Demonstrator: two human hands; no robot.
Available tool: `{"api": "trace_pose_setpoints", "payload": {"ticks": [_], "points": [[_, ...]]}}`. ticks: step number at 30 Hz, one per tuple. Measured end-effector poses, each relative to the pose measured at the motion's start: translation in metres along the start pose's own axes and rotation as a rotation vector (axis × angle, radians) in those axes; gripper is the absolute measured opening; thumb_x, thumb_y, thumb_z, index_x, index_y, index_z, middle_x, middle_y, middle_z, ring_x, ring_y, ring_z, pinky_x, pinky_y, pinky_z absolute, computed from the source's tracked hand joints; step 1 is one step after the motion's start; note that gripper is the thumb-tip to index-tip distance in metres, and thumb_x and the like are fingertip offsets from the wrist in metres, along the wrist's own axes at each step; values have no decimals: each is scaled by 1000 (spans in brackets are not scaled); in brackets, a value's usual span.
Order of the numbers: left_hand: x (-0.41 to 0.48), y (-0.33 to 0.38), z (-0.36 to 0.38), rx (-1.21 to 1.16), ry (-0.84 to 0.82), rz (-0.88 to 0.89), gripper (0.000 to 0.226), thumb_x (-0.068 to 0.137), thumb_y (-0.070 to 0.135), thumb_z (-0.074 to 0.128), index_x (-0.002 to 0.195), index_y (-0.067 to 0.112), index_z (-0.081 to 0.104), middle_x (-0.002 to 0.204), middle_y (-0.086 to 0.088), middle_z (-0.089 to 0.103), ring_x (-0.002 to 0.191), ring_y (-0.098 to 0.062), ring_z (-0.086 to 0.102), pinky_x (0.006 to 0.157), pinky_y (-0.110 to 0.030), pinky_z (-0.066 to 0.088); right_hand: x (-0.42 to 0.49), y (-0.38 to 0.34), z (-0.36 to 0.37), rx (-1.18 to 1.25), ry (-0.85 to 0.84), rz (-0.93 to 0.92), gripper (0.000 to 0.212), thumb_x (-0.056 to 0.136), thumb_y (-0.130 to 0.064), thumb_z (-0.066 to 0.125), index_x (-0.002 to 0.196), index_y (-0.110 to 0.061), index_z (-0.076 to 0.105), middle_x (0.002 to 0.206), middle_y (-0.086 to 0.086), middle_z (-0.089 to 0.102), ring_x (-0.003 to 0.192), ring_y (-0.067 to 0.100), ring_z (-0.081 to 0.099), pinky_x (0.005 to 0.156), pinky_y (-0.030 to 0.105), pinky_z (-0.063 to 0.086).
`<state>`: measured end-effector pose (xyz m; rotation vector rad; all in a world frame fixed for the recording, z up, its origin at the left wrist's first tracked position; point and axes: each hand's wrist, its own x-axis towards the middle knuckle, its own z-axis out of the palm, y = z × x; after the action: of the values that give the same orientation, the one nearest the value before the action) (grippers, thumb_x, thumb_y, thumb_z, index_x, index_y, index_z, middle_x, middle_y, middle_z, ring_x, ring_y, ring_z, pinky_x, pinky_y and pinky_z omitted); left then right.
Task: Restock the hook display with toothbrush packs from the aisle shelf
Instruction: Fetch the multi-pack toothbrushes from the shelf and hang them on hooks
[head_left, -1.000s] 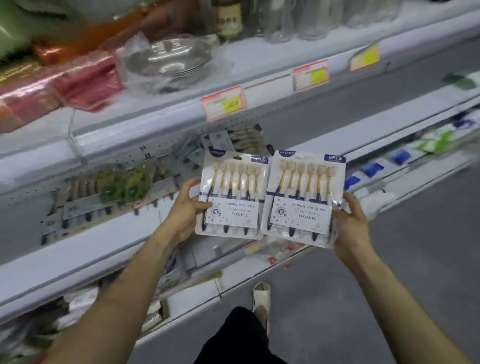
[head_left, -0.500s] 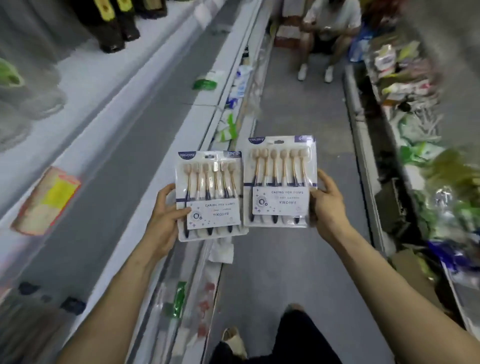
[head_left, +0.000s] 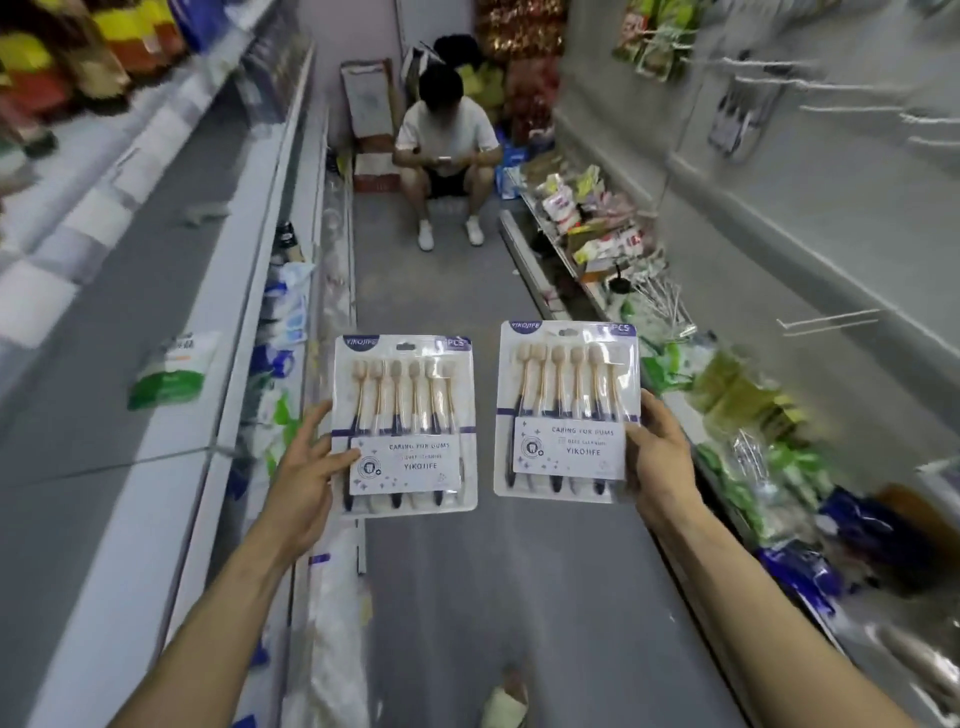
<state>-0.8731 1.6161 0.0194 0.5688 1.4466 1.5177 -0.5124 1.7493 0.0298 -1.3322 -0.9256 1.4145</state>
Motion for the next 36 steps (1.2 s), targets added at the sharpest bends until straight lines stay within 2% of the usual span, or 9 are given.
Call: {"api": "trace_pose_setpoints", "payload": {"ticks": [3, 6, 8, 11, 15, 20, 26, 30, 36], "points": [[69, 28, 31, 21, -43, 27, 74, 95, -16, 56, 146, 38, 53, 133, -6, 71, 127, -24, 66, 107, -43, 52, 59, -28, 17, 36, 4, -17, 47, 97, -5, 56, 129, -36, 65, 127, 5, 74, 114, 31, 73, 97, 59, 57], [132, 54, 59, 31, -66, 53, 73, 95, -16, 56, 145, 37, 53, 133, -4, 72, 127, -23, 66, 102, -37, 57, 105, -62, 38, 72, 25, -27, 44, 101, 3, 51, 118, -36, 62, 119, 15, 76, 110, 36, 73, 91, 55, 61], [178, 70, 77, 22, -93, 69, 70, 95, -15, 56, 143, 36, 54, 131, -4, 73, 126, -24, 67, 103, -42, 57, 140, -77, 48, 87, 41, -21, 45, 103, 5, 47, 115, -36, 61, 119, 18, 75, 107, 35, 73, 90, 51, 62], [251, 89, 105, 36, -137, 77, 67, 97, -15, 54, 138, 38, 56, 126, 6, 75, 124, -19, 68, 103, -43, 57, 201, -86, 60, 78, 138, -34, 43, 104, 4, 46, 131, -26, 58, 124, 23, 71, 111, 38, 71, 99, 58, 57], [365, 103, 139, 94, -251, 83, 70, 93, -14, 58, 142, 36, 58, 134, -4, 71, 128, -27, 65, 106, -50, 50, 280, -94, 87, 142, 281, -18, 45, 106, 5, 41, 140, -24, 51, 121, 24, 72, 114, 39, 70, 98, 62, 55], [496, 129, 184, 125, -371, 18, 72, 92, -15, 58, 146, 34, 56, 134, -11, 70, 126, -28, 66, 97, -44, 58, 351, -112, 126, 105, 430, 17, 46, 104, 3, 41, 138, -27, 53, 118, 23, 73, 93, 35, 72, 57, 35, 57], [639, 162, 263, 201, -592, 9, 75, 91, -15, 59, 149, 33, 54, 136, -13, 69, 129, -32, 64, 110, -57, 48, 432, -140, 156, 93, 591, -21, 43, 104, 4, 40, 132, -26, 52, 112, 20, 76, 97, 28, 74, 79, 44, 61], [710, 173, 332, 180, -653, -10, 74, 91, -17, 58, 148, 31, 55, 134, -13, 70, 127, -31, 66, 108, -54, 49, 492, -156, 158, 108, 687, -21, 44, 105, 3, 40, 122, -35, 55, 106, 15, 78, 104, 40, 74, 92, 67, 57], [796, 180, 427, 168, -702, 25, 75, 88, -20, 58, 147, 25, 56, 134, -9, 70, 130, -29, 64, 112, -52, 48, 586, -187, 145, 154, 723, -104, 48, 102, 9, 40, 131, -27, 55, 115, 14, 75, 103, 36, 75, 91, 61, 59]]}}
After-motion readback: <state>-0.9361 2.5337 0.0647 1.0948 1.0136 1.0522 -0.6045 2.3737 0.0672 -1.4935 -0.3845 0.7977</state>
